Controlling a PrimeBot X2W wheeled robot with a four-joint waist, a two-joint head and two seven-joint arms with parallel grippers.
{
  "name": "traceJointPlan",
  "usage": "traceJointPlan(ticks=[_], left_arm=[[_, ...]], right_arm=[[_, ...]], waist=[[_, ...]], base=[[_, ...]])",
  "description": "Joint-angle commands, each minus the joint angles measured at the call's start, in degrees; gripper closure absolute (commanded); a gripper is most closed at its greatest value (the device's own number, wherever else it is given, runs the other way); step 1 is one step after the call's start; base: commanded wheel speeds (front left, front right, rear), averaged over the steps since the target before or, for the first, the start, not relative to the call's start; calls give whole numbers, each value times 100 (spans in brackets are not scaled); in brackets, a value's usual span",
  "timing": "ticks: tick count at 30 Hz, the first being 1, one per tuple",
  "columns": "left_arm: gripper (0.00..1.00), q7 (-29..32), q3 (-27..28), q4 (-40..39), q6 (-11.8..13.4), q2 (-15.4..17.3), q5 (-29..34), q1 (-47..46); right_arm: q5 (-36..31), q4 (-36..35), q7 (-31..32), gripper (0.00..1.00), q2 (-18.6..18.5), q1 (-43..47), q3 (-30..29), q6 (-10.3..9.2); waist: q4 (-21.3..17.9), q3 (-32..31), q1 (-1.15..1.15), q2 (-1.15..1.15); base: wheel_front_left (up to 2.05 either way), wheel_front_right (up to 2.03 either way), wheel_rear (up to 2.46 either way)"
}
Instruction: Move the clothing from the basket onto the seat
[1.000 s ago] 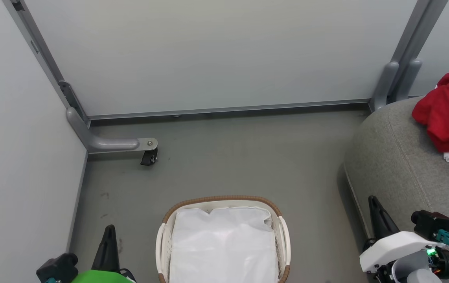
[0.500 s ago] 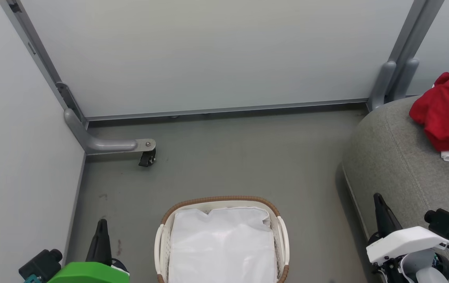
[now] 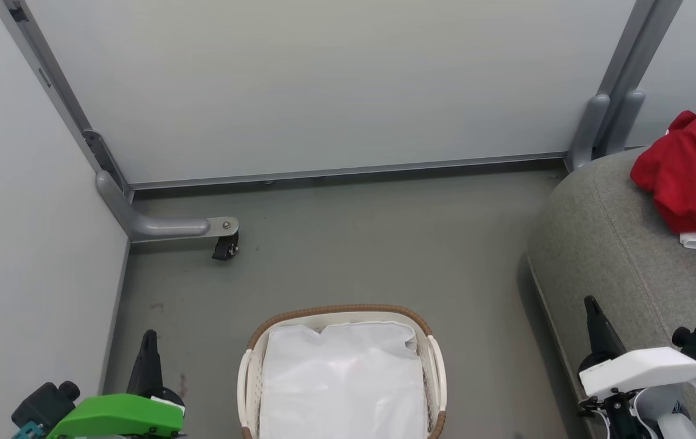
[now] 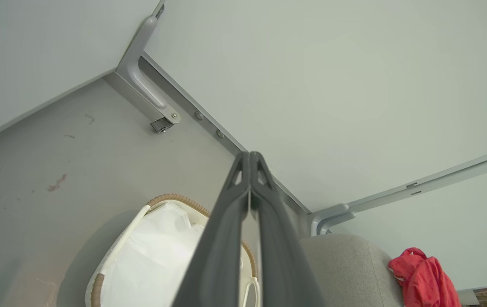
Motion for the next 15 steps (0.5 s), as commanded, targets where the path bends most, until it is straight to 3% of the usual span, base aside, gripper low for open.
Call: traceJointPlan(ticks=[1, 15], left_arm=[[100, 42, 50, -96, -32, 53, -199, -172], [100, 282, 192, -140, -50, 59, -1020, -280]], right_arm=[[219, -97, 54, 100, -40, -93, -29, -3], [1171, -200, 299, 100, -49, -103, -84, -4]], waist=[[-5, -1, 0, 0], [-47, -6, 0, 0]], base=[[0, 0, 0], [0, 0, 0]])
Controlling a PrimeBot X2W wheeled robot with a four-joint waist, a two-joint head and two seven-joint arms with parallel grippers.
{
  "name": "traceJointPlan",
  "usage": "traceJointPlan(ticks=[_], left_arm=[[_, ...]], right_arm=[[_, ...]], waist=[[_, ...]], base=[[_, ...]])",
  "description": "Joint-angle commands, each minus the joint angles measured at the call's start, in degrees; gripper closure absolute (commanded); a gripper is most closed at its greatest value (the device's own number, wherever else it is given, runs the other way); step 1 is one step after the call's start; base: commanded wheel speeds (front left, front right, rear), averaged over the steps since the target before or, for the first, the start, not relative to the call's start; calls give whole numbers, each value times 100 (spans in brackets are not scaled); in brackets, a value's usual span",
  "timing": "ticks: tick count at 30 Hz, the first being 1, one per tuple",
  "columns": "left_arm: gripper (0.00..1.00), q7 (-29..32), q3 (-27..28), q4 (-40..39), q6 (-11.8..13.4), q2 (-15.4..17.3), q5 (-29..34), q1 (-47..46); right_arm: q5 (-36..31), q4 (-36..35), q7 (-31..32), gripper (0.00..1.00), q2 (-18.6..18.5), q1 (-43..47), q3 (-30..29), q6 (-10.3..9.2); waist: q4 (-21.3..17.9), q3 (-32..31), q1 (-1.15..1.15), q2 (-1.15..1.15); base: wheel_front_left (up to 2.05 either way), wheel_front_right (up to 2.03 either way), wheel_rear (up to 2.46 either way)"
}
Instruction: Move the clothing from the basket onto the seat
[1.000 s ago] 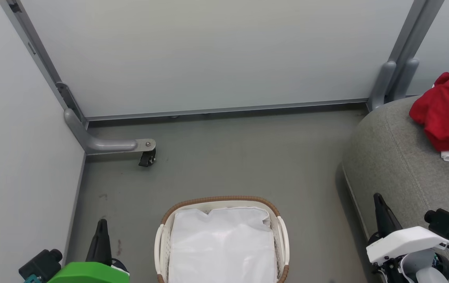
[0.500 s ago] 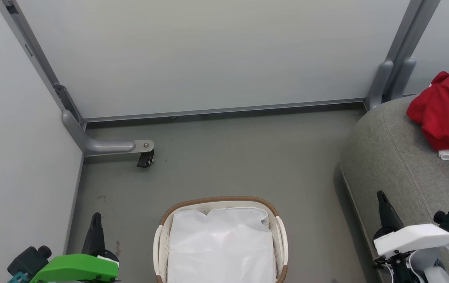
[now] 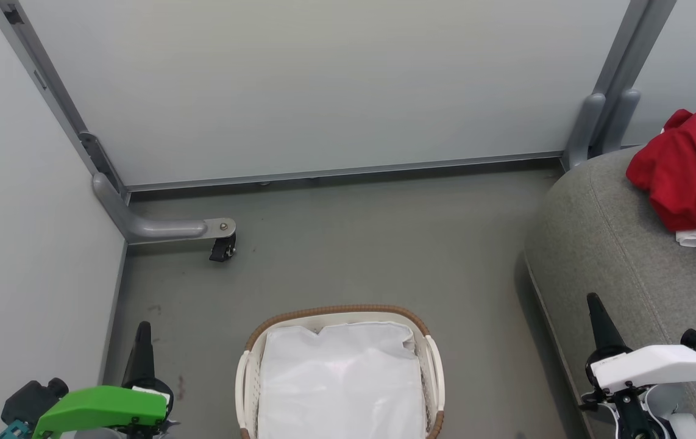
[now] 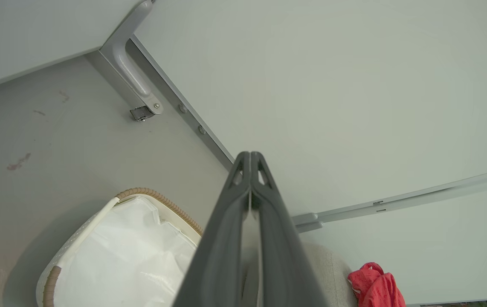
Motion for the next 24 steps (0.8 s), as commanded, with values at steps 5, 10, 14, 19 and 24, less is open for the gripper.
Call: traceJointPlan(ticks=[5, 10, 14, 19, 24], left_arm=[[100, 99, 85, -86, -37, 53, -360, -193], [100, 182, 132, -100, -42, 53, -627, -226], [100, 244, 170, -109, -43, 53, -821, -251], [100, 312, 213, -121, -48, 52, -1051, -278], [100, 382, 252, -134, -54, 52, -1284, -308]], right_arm=[[423, -115, 109, 100, -42, -102, -38, -4], [726, -147, 189, 100, -45, -105, -57, -4], [952, -172, 248, 100, -47, -107, -70, -4], [1222, -200, 316, 100, -48, -110, -86, -4], [1494, -228, 389, 100, -50, -112, -103, -5]], waist=[[-16, -2, 0, 0], [-32, -4, 0, 0], [-44, -5, 0, 0], [-58, -7, 0, 0], [-73, -9, 0, 0]], base=[[0, 0, 0], [0, 0, 0], [0, 0, 0], [0, 0, 0], [0, 0, 0]])
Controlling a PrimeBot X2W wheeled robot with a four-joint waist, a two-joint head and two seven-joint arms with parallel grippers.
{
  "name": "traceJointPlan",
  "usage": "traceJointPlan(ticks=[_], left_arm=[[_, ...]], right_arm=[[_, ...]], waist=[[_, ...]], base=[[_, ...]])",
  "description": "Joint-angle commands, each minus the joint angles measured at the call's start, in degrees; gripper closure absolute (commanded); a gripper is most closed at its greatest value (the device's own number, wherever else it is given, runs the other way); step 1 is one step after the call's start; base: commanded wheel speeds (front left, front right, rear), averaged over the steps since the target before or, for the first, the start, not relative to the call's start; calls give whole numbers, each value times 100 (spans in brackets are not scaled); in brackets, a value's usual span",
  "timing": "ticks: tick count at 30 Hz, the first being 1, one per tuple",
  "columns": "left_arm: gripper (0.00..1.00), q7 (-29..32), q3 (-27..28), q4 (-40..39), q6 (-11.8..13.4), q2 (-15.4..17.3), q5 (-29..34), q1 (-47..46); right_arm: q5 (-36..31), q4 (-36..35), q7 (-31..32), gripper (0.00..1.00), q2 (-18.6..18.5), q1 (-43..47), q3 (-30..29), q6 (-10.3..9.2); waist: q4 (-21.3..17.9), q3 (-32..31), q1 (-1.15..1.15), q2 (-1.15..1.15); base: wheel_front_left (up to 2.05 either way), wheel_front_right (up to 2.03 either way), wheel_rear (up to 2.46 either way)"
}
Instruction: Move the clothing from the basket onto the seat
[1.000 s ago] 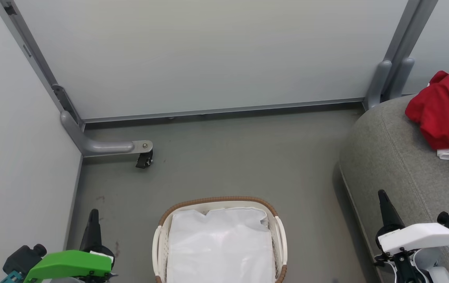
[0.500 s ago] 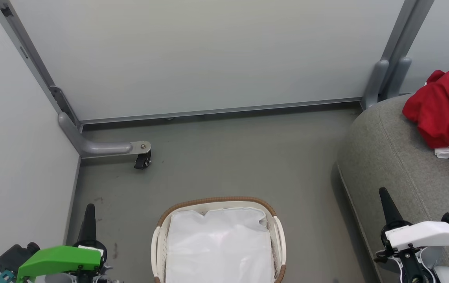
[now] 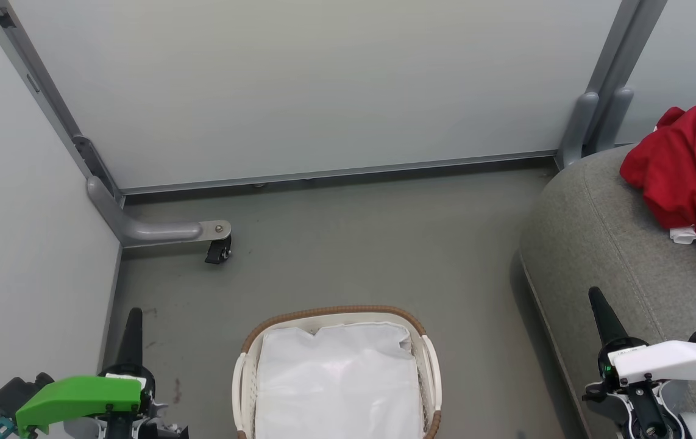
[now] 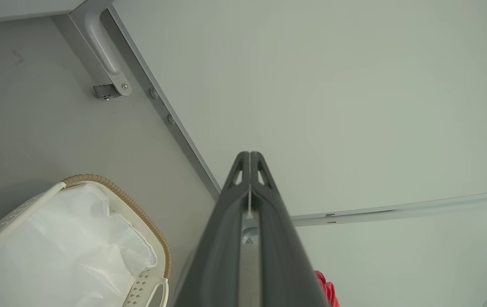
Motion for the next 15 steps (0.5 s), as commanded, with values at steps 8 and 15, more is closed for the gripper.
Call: traceJointPlan(ticks=[8, 15], left_arm=[[100, 132, 93, -69, -31, 44, -432, -177], [100, 218, 152, -86, -39, 42, -720, -219]], right_arm=[[503, -108, 140, 100, -38, -97, -49, -3], [835, -137, 223, 100, -41, -101, -67, -4]], waist=[[-25, -3, 0, 0], [-46, -6, 0, 0]], base=[[0, 0, 0], [0, 0, 0]])
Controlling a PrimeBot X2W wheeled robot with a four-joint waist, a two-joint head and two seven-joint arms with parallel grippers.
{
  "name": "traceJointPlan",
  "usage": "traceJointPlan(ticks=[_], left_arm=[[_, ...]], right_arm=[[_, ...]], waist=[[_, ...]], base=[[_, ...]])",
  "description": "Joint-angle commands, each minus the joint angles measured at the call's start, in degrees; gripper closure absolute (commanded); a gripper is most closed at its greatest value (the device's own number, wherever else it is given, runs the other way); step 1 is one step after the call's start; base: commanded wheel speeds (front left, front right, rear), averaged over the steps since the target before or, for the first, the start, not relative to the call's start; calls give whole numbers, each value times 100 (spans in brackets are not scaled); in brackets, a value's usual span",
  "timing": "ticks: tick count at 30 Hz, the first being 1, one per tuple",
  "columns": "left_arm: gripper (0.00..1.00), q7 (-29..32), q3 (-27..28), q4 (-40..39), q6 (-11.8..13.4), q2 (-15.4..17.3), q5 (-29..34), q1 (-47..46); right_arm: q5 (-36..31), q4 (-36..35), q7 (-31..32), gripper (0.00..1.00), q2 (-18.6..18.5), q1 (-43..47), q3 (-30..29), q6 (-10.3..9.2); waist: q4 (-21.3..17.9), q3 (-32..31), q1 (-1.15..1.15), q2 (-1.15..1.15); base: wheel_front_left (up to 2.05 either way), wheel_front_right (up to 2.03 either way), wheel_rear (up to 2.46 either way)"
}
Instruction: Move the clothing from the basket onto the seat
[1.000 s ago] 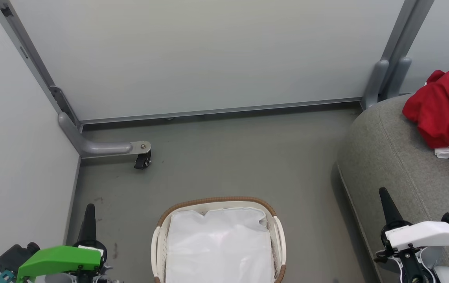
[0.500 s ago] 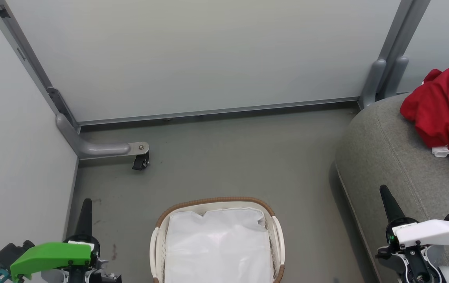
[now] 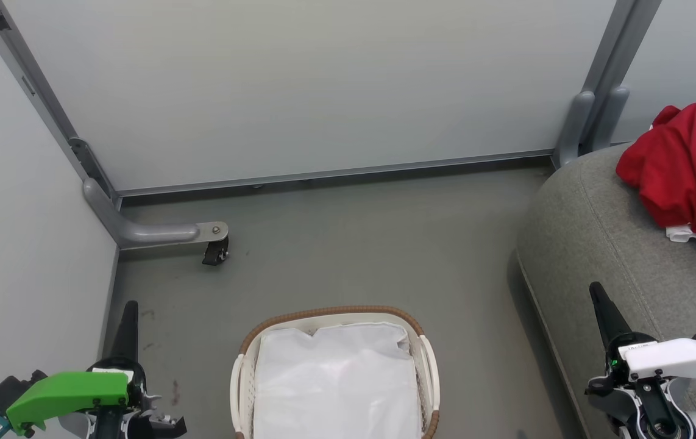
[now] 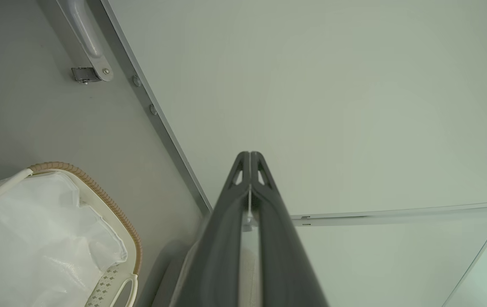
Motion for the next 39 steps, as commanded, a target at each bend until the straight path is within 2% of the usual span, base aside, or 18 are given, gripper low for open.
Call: traceJointPlan(ticks=[1, 28, 39], left_arm=[[100, 38, 47, -52, -34, 40, -121, -142], [100, 337, 228, -93, -56, 29, -1065, -243], [100, 335, 233, -87, -56, 19, -1030, -234]], right_arm=[[132, -52, 39, 100, -34, -85, -25, -3], [1243, -165, 313, 100, -44, -79, -87, -4], [1215, -160, 312, 100, -44, -78, -84, -4]], waist=[[-4, 0, 0, 0], [-85, -10, 0, 0], [-85, -10, 0, 0]], base=[[0, 0, 0], [0, 0, 0], [0, 0, 0]])
